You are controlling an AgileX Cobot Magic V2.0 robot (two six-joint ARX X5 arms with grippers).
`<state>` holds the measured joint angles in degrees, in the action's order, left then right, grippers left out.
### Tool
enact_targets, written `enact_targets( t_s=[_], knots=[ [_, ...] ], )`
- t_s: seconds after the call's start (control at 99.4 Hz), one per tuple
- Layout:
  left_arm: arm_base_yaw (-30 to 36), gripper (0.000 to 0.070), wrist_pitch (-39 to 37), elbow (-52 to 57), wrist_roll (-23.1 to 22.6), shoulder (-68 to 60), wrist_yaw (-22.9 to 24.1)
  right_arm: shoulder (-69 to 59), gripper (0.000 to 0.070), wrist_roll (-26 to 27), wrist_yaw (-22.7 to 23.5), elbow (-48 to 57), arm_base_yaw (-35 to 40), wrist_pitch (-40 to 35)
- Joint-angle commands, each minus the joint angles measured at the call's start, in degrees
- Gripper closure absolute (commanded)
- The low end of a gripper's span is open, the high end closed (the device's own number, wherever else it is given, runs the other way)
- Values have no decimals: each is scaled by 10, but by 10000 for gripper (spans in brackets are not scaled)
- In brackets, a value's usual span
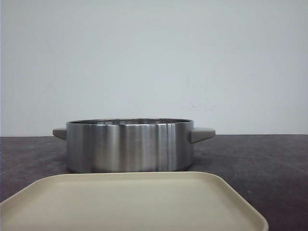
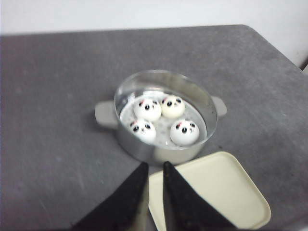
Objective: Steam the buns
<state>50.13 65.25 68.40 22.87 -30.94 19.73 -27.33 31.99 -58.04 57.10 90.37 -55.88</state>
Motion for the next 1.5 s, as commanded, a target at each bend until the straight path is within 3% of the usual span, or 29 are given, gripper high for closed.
enact_targets(
  t_s=[0.0,1.106,1.438,1.488],
  knots=[
    [6,700,-7,-12,37,9,0,-3,687,2,0,3,10,6],
    [5,700,12,-19,44,18,0,-2,687,4,-7,3,10,5],
    [5,700,12,-19,44,18,0,-3,683,4,3,1,-91,-4],
    [5,700,12,-19,44,18,0,-3,617,4,17,0,-109,-1]
  ],
)
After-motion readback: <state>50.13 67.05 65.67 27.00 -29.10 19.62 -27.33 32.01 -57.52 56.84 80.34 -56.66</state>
